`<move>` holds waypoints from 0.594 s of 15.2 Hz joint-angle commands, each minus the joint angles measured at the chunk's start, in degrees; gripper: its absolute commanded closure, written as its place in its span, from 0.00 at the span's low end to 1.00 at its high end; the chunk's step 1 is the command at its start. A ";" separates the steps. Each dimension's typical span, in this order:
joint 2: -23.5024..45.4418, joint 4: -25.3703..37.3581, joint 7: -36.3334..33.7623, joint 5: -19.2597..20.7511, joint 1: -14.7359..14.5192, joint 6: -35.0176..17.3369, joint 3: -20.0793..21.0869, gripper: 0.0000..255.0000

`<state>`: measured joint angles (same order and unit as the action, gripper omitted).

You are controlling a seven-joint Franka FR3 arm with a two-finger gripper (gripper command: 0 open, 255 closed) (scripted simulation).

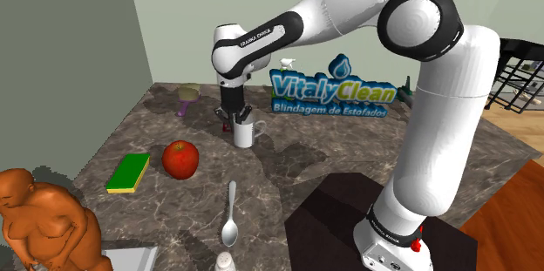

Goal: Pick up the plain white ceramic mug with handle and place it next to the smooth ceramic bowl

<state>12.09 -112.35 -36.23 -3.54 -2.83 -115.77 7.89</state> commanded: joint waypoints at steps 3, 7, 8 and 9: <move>-1.28 1.49 -0.08 -0.10 0.07 2.77 0.01 1.00; -2.45 3.15 -0.18 -0.19 0.12 5.59 0.03 1.00; -2.73 3.58 -0.20 -0.21 0.13 6.29 0.03 1.00; -2.96 4.06 -0.23 -0.23 0.15 7.01 0.03 1.00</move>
<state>9.43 -108.62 -36.49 -3.74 -2.72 -109.43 7.93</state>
